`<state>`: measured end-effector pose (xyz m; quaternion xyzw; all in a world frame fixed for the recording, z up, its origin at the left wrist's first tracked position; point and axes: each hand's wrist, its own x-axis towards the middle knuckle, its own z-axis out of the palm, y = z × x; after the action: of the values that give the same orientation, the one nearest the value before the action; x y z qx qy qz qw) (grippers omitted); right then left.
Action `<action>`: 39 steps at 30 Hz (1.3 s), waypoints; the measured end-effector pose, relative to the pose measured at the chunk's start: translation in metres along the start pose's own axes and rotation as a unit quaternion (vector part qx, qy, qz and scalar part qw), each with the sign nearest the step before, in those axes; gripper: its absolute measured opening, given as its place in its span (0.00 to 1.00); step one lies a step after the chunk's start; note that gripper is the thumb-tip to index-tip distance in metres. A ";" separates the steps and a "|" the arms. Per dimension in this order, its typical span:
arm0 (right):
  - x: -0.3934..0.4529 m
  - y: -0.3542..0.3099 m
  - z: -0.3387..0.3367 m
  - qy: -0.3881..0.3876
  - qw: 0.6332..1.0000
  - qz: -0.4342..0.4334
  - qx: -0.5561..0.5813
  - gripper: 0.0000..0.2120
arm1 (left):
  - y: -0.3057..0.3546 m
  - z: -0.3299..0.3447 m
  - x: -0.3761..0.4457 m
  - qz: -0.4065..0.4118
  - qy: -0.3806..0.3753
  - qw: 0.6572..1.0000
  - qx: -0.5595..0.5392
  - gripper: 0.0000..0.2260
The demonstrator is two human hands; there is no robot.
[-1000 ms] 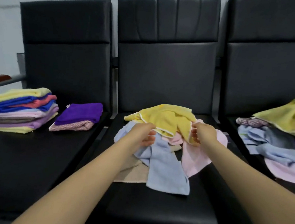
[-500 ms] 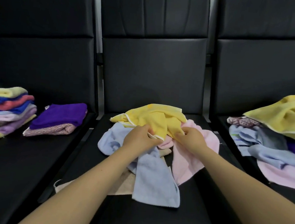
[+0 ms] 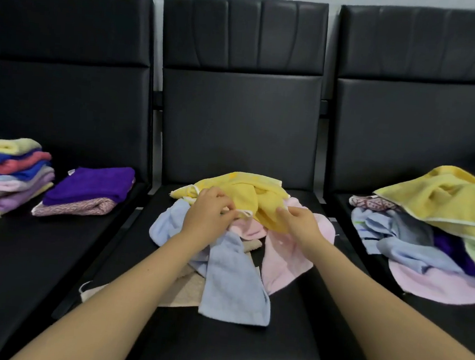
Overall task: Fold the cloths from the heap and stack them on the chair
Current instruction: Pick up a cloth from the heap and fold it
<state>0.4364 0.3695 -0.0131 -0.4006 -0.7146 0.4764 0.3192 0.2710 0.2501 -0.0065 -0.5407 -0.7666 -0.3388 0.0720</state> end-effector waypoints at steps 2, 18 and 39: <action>0.001 0.003 0.003 -0.053 0.997 -0.012 -0.060 0.18 | 0.007 -0.008 0.002 -0.035 0.020 0.996 -0.085 0.08; 0.002 -0.064 -0.011 0.040 0.911 0.084 0.402 0.08 | -0.050 -0.105 0.007 -0.385 0.198 0.805 -0.405 0.24; -0.033 -0.049 -0.054 0.048 0.925 0.157 0.342 0.13 | -0.040 -0.153 -0.093 -0.286 0.060 0.854 -0.430 0.07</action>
<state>0.4841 0.3526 0.0489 -0.3969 -0.4202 0.7159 0.3916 0.2345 0.0785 0.0480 -0.2528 -0.6597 -0.6720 -0.2218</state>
